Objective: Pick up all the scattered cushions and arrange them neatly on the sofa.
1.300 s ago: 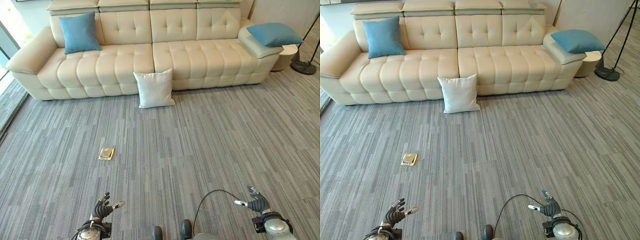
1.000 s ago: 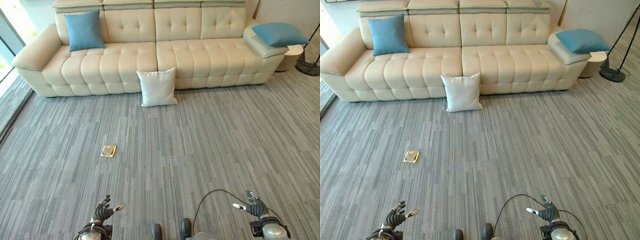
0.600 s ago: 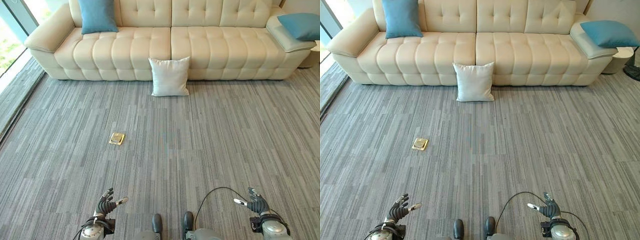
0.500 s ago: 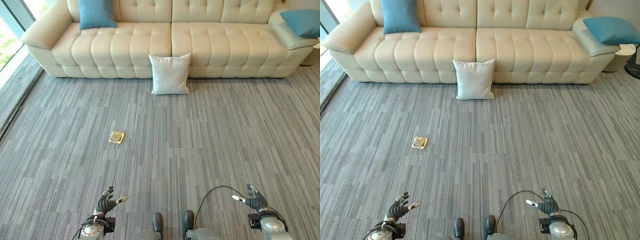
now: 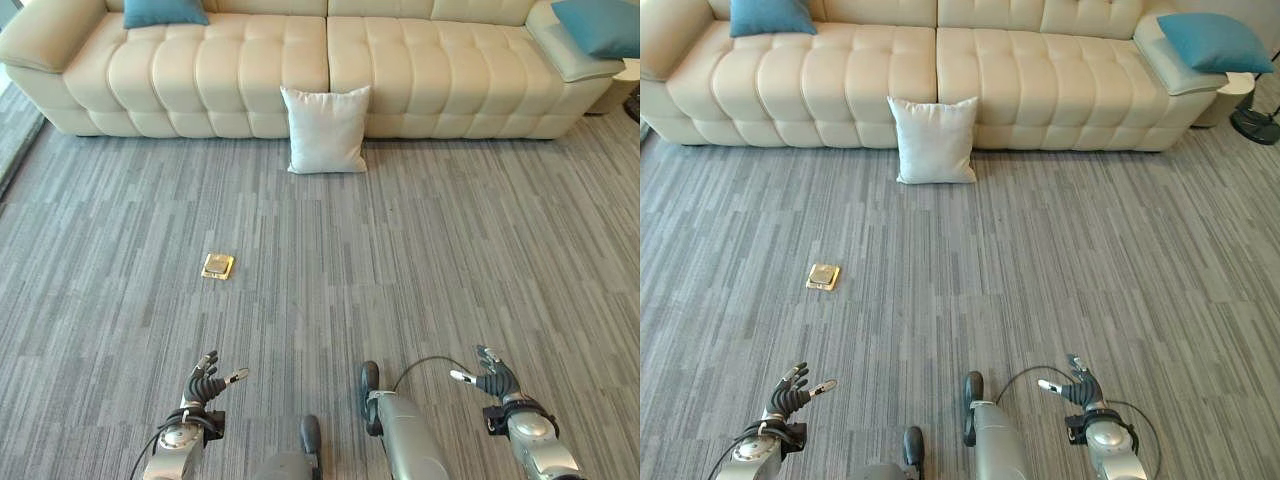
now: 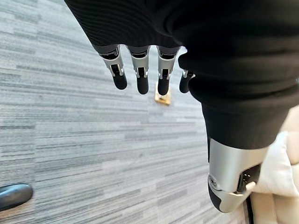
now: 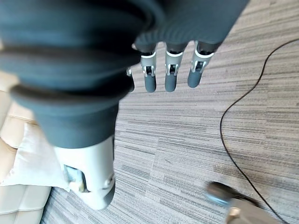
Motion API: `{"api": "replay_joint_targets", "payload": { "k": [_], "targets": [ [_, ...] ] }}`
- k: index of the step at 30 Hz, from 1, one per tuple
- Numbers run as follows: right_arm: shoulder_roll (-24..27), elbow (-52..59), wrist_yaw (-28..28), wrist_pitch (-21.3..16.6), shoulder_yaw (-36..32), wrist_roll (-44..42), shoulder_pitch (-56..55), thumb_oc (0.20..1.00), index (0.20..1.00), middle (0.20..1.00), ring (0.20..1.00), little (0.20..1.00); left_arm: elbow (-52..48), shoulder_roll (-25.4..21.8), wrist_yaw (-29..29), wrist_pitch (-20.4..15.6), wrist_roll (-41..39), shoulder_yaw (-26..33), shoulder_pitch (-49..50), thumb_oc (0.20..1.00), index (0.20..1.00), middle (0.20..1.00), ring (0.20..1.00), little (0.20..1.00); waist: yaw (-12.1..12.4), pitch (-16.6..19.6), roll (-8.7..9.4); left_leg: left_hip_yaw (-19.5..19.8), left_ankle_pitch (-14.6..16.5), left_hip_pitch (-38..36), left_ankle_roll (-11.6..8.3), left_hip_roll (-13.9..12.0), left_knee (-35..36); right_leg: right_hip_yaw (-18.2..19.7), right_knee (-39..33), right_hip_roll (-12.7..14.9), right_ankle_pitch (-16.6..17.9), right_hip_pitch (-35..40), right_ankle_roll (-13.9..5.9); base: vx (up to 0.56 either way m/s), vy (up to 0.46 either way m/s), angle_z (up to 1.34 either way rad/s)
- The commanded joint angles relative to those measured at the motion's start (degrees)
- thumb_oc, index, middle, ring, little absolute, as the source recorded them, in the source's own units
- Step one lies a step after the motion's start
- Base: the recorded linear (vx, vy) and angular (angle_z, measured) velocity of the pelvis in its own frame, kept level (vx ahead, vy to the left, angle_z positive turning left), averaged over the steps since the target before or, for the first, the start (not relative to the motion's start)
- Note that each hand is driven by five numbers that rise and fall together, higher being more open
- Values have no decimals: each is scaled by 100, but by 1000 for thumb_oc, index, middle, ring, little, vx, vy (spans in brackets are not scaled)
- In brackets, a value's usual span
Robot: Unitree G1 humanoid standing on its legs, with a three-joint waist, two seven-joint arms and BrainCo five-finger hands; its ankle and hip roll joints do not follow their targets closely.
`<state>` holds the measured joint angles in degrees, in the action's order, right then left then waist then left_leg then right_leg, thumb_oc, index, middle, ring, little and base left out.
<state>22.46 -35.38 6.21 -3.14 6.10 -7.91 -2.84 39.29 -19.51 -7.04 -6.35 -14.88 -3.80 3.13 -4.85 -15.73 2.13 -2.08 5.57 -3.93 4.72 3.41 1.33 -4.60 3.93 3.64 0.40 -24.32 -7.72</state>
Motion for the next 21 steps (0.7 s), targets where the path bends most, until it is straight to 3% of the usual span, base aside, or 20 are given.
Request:
{"api": "replay_joint_targets", "payload": {
  "k": [1,3,5,7,8,9,10,14,15,17,21],
  "targets": [
    [271,239,59,-180,-90,-28,1,1000,1000,1000,1000,1000,-282,-145,-11,-219,65,71,122,1000,1000,1000,1000,1000,-150,157,-131,408,867,-988,-409,32,-179,-4,38,-191,387,439,-81,252,-164,75],
    [262,273,15,-174,-153,0,-165,1000,1000,1000,1000,1000,-189,-70,8,-212,88,27,168,1000,1000,1000,1000,1000,-234,241,-293,343,158,-754,-843,-170,-1078,-50,263,-257,381,664,153,435,-282,76],
    [302,261,17,-201,-153,-31,-161,1000,1000,1000,1000,1000,-173,-63,59,-188,109,-59,134,1000,1000,1000,1000,1000,-262,223,-329,117,-500,-248,-1045,-365,-2146,-77,241,-209,200,934,353,261,-188,47],
    [298,260,17,-201,-152,-31,-159,1000,1000,1000,1000,1000,-173,-67,59,-188,109,-57,134,1000,1000,1000,1000,1000,-273,240,-310,126,-522,-223,-1042,-344,-2140,-78,233,-186,213,915,350,155,-114,33],
    [371,217,53,-198,-149,-36,-157,1000,1000,1000,1000,1000,-112,-57,83,-180,94,-93,104,1000,1000,1000,1000,1000,-282,253,-285,-292,-777,87,-1033,-620,-2795,-71,206,-181,-47,1208,549,365,-221,-9],
    [411,180,74,-190,-165,-52,-148,1000,1000,1000,1000,1000,-69,-46,85,-178,104,-137,56,1000,1000,1000,1000,1000,-266,221,-283,-498,-706,263,-977,-742,-2993,-51,186,-176,-160,1399,584,597,-292,-19],
    [447,110,102,-174,-185,-90,-95,1000,1000,1000,1000,1000,25,-10,108,-176,102,-236,-47,1000,1000,1000,1000,1000,-206,186,-201,-808,-435,718,-821,-798,-3028,5,128,-101,-285,1696,608,496,-153,-7],
    [495,156,130,-165,-293,-139,-130,1000,1000,1000,1000,1000,-28,-12,134,-161,151,-273,-24,1000,1000,1000,1000,1000,-105,166,-125,-1006,-223,1281,-757,-748,-2260,46,-24,-7,-454,2170,526,394,-38,-10],
    [504,167,148,-162,-309,-117,-146,1000,1000,1000,1000,1000,-46,-20,137,-146,199,-262,5,1000,1000,1000,1000,1000,-37,183,-148,-937,-469,1483,-829,-703,-1444,91,-106,-43,-561,2408,494,414,28,-15],
    [487,162,189,-152,-311,-84,-144,1000,1000,1000,1000,1000,-104,-20,109,-127,223,-254,47,1000,1000,1000,1000,1000,83,179,-203,-766,-946,1697,-939,-677,-650,174,-176,-170,-707,2752,477,487,30,-23],
    [463,100,226,-119,-297,33,-144,1000,1000,1000,1000,1000,-126,-32,54,-114,241,-187,124,1000,1000,1000,1000,1000,252,266,-163,-742,-1213,2136,-1000,-717,123,467,-172,-216,-1040,3319,429,462,60,-27]
  ]
}}
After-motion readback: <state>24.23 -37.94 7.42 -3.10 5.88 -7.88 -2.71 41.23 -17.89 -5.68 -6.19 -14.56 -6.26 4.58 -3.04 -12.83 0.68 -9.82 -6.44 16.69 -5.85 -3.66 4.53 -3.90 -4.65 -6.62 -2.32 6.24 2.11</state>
